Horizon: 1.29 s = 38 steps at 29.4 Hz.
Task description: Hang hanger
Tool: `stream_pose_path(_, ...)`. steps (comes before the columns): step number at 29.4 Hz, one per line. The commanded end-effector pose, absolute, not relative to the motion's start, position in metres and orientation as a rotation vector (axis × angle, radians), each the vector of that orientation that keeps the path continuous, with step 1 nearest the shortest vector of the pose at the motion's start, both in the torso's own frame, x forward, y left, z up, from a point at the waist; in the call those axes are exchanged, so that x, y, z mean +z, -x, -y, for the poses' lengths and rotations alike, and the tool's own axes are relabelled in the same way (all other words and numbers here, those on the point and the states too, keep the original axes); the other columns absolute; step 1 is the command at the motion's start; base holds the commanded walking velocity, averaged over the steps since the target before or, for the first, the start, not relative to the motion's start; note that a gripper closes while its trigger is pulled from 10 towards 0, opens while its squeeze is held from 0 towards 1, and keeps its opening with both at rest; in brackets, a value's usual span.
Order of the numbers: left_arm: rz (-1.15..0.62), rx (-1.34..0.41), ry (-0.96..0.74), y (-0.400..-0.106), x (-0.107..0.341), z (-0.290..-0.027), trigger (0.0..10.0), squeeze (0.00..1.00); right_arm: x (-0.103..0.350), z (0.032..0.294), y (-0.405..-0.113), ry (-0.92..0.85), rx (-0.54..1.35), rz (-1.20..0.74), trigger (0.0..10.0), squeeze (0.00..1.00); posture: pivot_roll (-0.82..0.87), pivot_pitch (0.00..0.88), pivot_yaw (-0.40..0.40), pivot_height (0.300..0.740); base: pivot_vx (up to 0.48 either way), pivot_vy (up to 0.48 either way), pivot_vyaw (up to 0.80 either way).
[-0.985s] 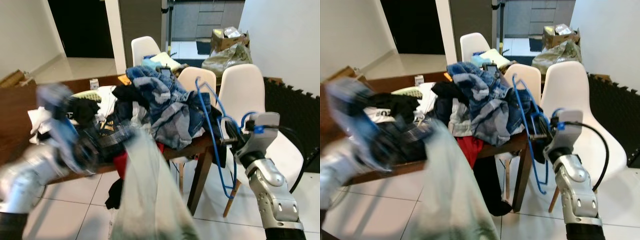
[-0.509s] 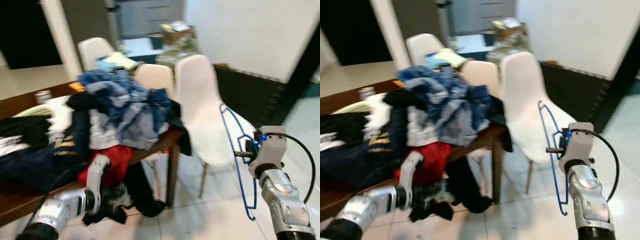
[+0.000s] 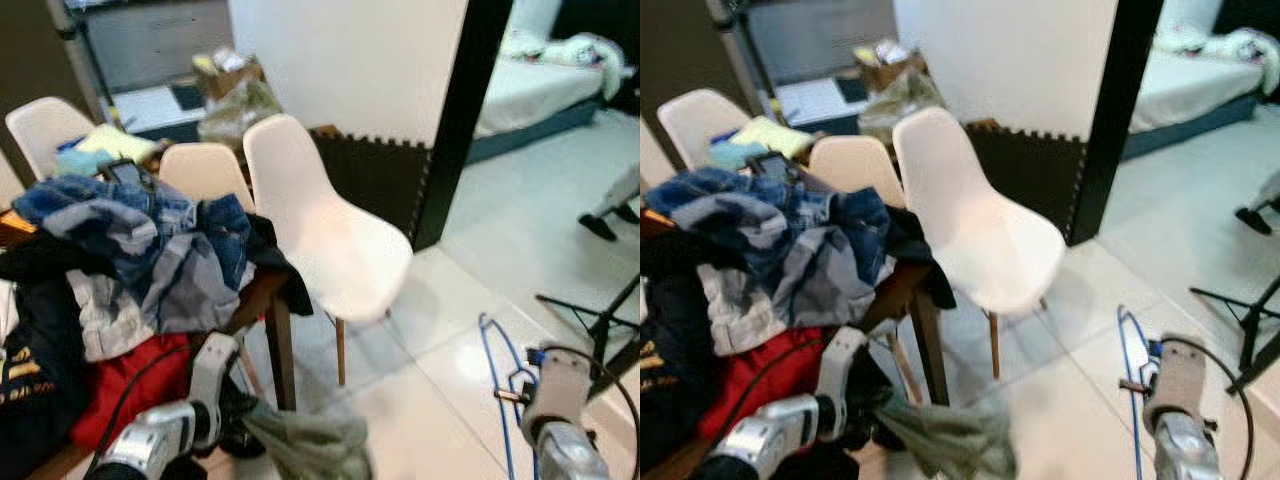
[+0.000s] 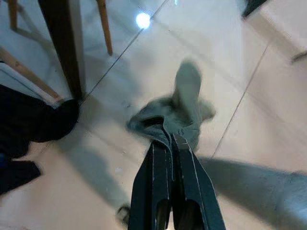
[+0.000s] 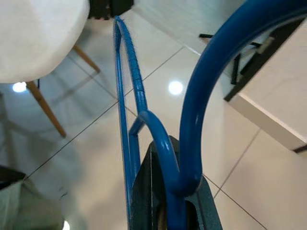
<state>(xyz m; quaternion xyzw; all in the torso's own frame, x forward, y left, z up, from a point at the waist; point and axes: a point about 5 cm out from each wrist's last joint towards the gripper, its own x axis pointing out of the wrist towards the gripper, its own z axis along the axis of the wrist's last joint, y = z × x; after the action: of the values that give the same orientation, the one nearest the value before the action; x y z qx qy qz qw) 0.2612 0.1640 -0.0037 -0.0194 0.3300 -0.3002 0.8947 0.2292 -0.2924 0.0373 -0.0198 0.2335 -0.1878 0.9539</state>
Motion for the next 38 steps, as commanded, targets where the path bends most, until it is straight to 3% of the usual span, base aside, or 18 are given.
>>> stream_pose_path(1, -0.731, -0.607, 0.011, -0.253, -0.013, -0.169, 10.0, 0.0, 0.031, 0.287, -0.228, 0.021, -0.377, -0.48, 10.0, 0.0, -0.08, 0.0, 0.041, 0.74, 0.0, 0.0, -0.8)
stream_pose_path(4, -0.767, -0.579, -0.083, -0.244, -0.029, -0.17, 10.0, 0.0, 0.003, 0.283, -0.205, -0.01, -0.394, -0.567, 10.0, 0.0, -0.09, 0.0, 0.047, 0.74, 0.0, 0.0, -0.8)
stream_pose_path(7, -0.767, -0.579, -0.083, -0.244, -0.029, -0.17, 10.0, 0.0, 0.003, 0.283, -0.205, -0.01, -0.394, -0.567, 10.0, 0.0, -0.09, 0.0, 0.047, 0.74, 0.0, 0.0, -0.8)
stream_pose_path(14, -0.802, -0.534, -0.183, -0.221, -0.051, -0.167, 10.0, 0.0, -0.029, 0.255, -0.176, -0.082, -0.332, -0.635, 10.0, 0.0, -0.09, 0.0, 0.057, 0.74, 0.0, 0.0, -0.8)
stream_pose_path(24, -0.796, -0.563, -0.308, -0.212, -0.059, -0.171, 10.0, 0.0, -0.039, 0.254, -0.173, -0.1, -0.32, -0.653, 10.0, 0.0, -0.09, 0.0, 0.051, 0.74, 0.0, 0.0, -0.8)
stream_pose_path(27, -0.743, -0.507, -0.358, -0.225, -0.052, -0.176, 10.0, 0.0, -0.037, 0.256, -0.179, -0.102, -0.321, -0.623, 10.0, 0.0, -0.1, 0.0, 0.053, 0.74, 0.0, 0.0, -0.8)
stream_pose_path(28, -0.743, -0.507, -0.358, -0.225, -0.052, -0.176, 10.0, 0.0, -0.037, 0.256, -0.179, -0.102, -0.321, -0.623, 10.0, 0.0, -0.1, 0.0, 0.053, 0.74, 0.0, 0.0, -0.8)
stream_pose_path(31, -0.618, -0.346, -0.224, -0.261, -0.025, -0.188, 10.0, 0.0, -0.023, 0.257, -0.196, -0.118, -0.318, -0.53, 10.0, 0.0, -0.11, 0.0, 0.06, 0.74, 0.0, 0.0, -0.8)
stream_pose_path(38, -0.539, -0.238, -0.01, -0.262, -0.018, -0.199, 10.0, 0.0, 0.005, 0.25, -0.208, -0.093, -0.282, -0.411, 10.0, 0.0, -0.1, 0.0, 0.056, 0.74, 0.0, 0.0, -0.8)
